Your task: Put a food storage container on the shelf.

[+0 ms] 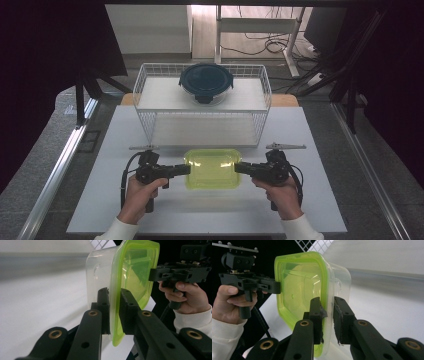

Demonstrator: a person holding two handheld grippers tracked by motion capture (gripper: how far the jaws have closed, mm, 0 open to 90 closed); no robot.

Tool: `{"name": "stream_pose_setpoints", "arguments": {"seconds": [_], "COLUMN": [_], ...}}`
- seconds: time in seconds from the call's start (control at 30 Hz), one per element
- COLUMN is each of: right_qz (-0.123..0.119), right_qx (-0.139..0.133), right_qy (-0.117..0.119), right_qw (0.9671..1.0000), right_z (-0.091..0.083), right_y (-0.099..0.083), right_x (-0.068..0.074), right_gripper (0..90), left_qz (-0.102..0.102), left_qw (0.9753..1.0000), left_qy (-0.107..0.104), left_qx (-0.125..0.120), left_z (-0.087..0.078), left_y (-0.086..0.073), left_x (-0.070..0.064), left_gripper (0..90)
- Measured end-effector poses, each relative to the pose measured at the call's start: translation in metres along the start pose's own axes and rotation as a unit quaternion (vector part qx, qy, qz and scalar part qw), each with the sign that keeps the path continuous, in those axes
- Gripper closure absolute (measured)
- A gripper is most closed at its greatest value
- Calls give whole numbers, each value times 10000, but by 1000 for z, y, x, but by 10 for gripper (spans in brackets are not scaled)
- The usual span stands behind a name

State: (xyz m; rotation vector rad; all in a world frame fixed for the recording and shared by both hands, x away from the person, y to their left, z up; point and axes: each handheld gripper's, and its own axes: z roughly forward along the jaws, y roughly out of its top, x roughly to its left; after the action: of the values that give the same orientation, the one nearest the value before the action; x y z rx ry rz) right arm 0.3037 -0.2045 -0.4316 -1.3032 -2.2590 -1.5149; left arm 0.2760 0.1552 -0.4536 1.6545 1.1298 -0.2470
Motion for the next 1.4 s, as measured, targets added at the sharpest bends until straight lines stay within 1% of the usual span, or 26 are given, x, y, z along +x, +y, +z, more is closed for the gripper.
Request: {"name": "stream_pose_setpoints", "arguments": {"seconds": [0.13,0.27,0.47,0.67,0.73,0.8,0.9,1.07,1.1,1.17,1.4], "right_qz": [-30,-70,-148,-146,-169,-212,-293,-426,-449,-480,-520], "right_qx": [-46,-67,-124,-140,-160,-193,-260,-330,-355,-395,-446], "right_qy": [84,78,58,150,151,161,206,203,205,204,249], "right_qw": [9999,9999,9998,9997,9996,9995,9990,9983,9981,9979,9973], "right_z": [-3,-4,-8,-8,-7,-6,-8,-11,-12,-14,-18], "right_y": [2,2,4,9,13,17,24,39,43,51,71], "right_x": [1,3,8,10,13,18,24,35,36,38,43], "right_gripper": [774,774,774,773,773,774,773,773,773,774,774], "left_qz": [78,72,159,88,89,143,216,271,279,310,432], "left_qw": [10000,10000,9999,9999,9999,9998,9996,9993,9993,9990,9984], "left_qy": [18,27,34,18,46,62,93,63,45,84,140], "left_qx": [-30,-45,-56,-68,-90,-93,-161,-237,-262,-304,-335], "left_z": [-3,-5,-7,-14,-18,-23,-32,-40,-41,-43,-51], "left_y": [1,2,5,10,14,17,25,38,41,47,68], "left_x": [-5,-7,-12,-13,-14,-17,-23,-29,-29,-32,-41], "left_gripper": [801,801,801,802,802,802,801,802,801,801,802]}}
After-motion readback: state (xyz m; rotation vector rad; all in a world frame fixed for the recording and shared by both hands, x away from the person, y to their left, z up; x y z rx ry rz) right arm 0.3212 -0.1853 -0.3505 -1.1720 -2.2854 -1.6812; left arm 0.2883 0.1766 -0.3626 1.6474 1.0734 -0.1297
